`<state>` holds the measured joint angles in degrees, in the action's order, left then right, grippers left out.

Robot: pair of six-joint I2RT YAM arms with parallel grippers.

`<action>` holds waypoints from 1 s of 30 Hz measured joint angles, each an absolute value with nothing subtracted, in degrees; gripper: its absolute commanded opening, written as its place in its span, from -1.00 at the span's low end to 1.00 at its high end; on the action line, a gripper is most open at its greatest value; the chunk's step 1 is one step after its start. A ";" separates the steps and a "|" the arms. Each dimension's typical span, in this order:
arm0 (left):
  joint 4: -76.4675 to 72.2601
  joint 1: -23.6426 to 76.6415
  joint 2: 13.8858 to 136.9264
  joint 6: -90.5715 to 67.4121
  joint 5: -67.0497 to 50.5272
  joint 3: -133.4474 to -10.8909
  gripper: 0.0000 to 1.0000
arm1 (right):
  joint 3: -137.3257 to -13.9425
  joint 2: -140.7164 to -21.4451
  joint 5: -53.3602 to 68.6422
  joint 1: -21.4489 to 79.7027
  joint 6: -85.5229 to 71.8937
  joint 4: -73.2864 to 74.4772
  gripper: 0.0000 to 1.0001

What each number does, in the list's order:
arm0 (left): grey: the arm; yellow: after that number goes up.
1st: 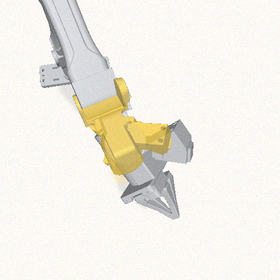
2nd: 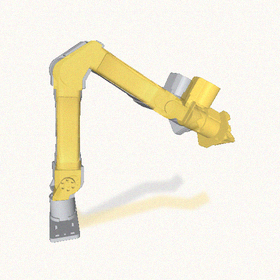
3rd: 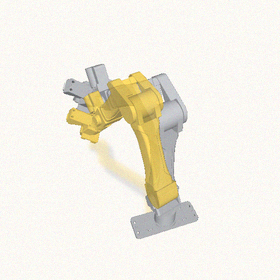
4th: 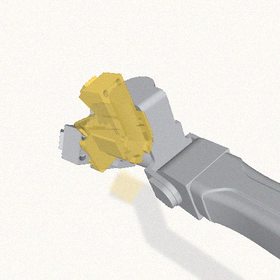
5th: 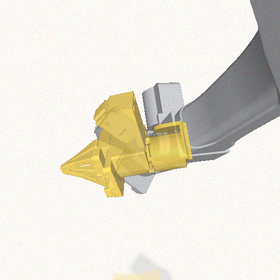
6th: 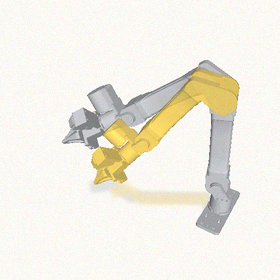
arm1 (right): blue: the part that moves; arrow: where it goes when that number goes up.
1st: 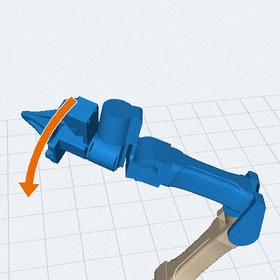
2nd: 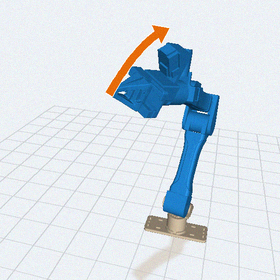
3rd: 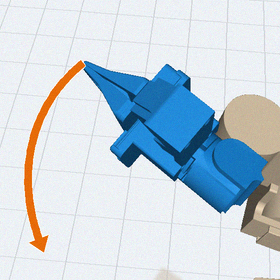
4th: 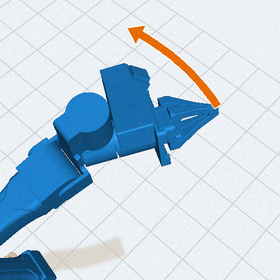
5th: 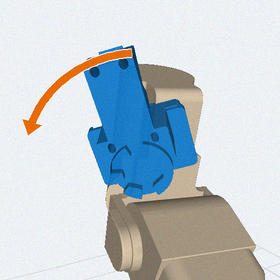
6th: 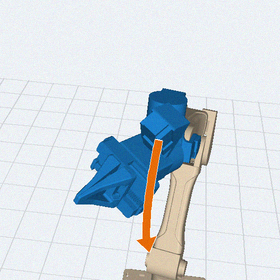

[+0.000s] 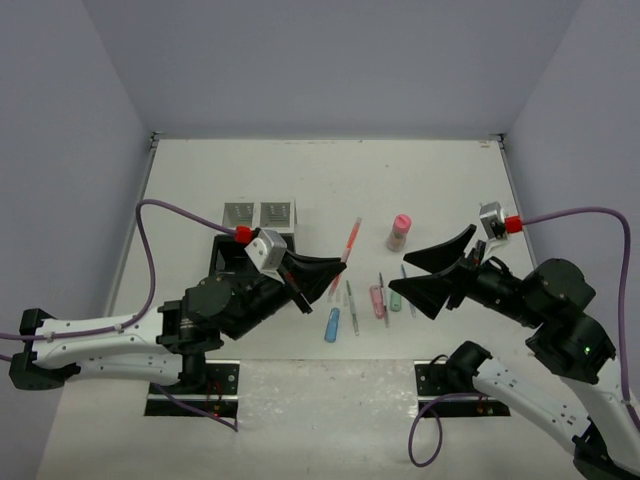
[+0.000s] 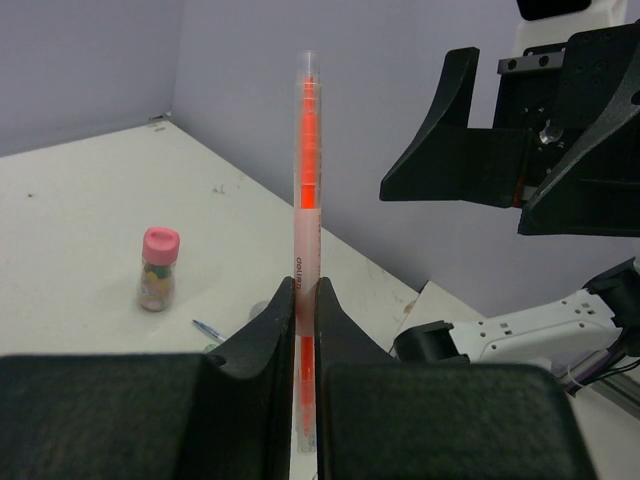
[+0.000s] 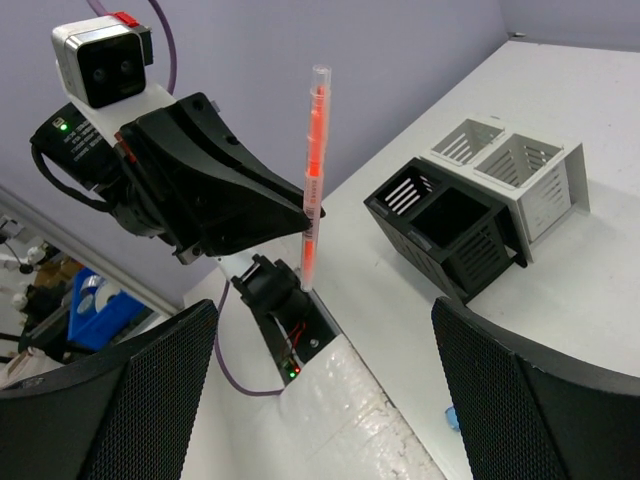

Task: Sort the stationery into containers
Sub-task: Place the pen in the storage box.

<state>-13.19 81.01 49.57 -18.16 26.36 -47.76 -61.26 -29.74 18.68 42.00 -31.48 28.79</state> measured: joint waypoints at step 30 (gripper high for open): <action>-9.40 77.85 57.21 -16.87 40.12 -52.63 -1.00 | -58.88 -27.88 16.54 42.00 -31.03 27.51 0.77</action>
<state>-9.40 77.85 57.21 -16.87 40.12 -52.63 -58.88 -27.88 16.54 42.00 -31.03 27.51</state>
